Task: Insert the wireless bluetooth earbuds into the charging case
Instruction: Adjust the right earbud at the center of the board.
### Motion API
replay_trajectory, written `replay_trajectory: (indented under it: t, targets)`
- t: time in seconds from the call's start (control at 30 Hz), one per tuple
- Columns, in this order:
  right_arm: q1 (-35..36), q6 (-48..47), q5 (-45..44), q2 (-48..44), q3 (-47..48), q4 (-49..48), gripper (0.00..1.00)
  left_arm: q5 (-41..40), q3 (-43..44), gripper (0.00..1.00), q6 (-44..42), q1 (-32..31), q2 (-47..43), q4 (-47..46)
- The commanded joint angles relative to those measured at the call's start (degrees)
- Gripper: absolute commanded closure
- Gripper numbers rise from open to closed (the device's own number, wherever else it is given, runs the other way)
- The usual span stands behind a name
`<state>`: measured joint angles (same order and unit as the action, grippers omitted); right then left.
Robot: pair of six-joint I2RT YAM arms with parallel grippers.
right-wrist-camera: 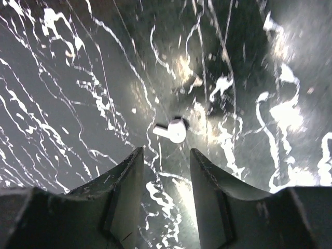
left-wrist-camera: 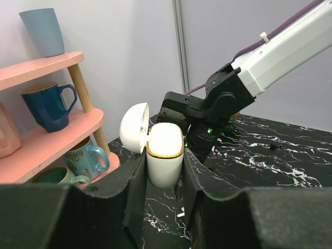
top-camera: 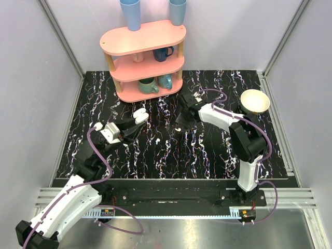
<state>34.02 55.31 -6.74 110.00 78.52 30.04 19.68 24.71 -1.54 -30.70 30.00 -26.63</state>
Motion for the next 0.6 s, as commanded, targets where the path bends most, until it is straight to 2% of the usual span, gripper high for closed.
replay_trajectory:
  t: [0.0, 0.03, 0.13, 0.3, 0.57]
  targets:
    - [2.0, 11.2, -0.8, 0.0, 4.4, 5.2, 0.51, -0.9, -0.1, 1.00, 0.2, -0.1, -0.1, -3.0]
    - [2.8, 15.1, -3.1, 0.4, 5.6, 7.1, 0.51, -1.0, -0.1, 1.00, 0.1, -0.1, -0.3, -3.0]
    - [3.1, 17.7, -6.5, 2.2, 8.7, 12.0, 0.51, -1.2, -0.1, 1.00, 0.0, -0.1, -0.6, -2.7]
    - [2.9, 19.4, -3.3, 6.1, 11.5, 14.7, 0.51, -1.8, -0.5, 1.00, -0.4, -0.1, -1.0, -2.5]
    - [3.0, 21.8, -4.1, 8.1, 11.7, 17.9, 0.52, -2.0, -0.4, 1.00, -0.9, -0.1, -1.5, -1.9]
